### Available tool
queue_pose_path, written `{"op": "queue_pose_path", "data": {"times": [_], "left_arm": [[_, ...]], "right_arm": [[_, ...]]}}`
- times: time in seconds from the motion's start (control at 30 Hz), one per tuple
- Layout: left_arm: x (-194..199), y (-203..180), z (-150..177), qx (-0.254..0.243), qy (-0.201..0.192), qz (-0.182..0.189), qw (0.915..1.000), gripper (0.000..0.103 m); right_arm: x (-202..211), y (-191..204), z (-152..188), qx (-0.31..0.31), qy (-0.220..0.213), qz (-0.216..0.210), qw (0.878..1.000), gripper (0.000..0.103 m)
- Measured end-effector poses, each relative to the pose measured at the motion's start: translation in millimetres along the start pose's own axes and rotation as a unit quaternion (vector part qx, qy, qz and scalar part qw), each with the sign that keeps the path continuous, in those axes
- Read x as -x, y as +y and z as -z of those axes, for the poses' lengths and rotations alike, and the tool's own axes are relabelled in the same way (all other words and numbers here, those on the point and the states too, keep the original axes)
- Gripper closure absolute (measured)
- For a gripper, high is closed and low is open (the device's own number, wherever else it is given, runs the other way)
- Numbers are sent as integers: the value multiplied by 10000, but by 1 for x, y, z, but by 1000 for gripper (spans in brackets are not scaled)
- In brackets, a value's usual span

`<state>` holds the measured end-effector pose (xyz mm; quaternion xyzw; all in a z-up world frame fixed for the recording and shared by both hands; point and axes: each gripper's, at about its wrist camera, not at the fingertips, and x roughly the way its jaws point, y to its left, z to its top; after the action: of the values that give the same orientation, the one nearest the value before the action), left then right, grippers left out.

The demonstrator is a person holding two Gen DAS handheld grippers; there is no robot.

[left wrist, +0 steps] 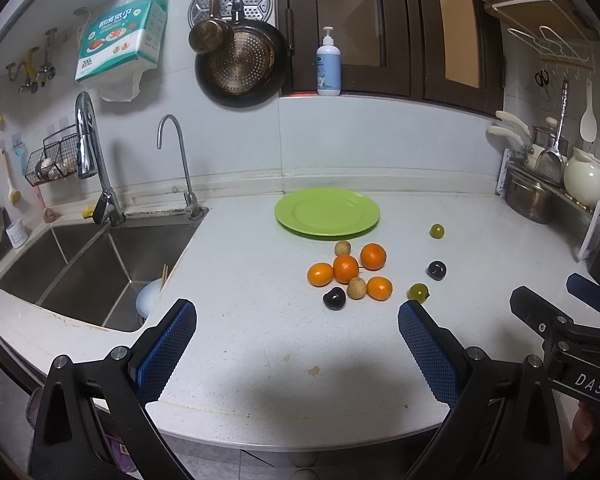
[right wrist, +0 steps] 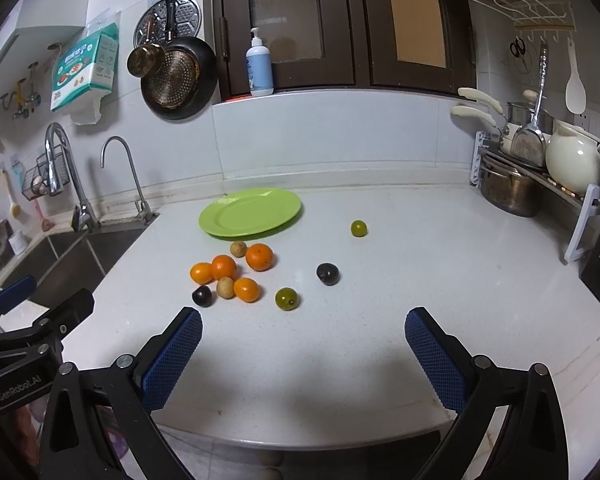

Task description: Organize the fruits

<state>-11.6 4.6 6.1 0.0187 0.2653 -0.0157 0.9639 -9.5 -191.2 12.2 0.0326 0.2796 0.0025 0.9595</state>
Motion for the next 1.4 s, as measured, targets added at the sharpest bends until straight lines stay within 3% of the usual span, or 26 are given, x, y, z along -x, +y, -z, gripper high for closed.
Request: {"op": "queue_pose_path", "data": {"times": [1.4], "left_arm": [[-3,2,-1,-6,22,36,10000,0]], "right_arm": [[-7,2,0,63,76,-38,9999,1]]}}
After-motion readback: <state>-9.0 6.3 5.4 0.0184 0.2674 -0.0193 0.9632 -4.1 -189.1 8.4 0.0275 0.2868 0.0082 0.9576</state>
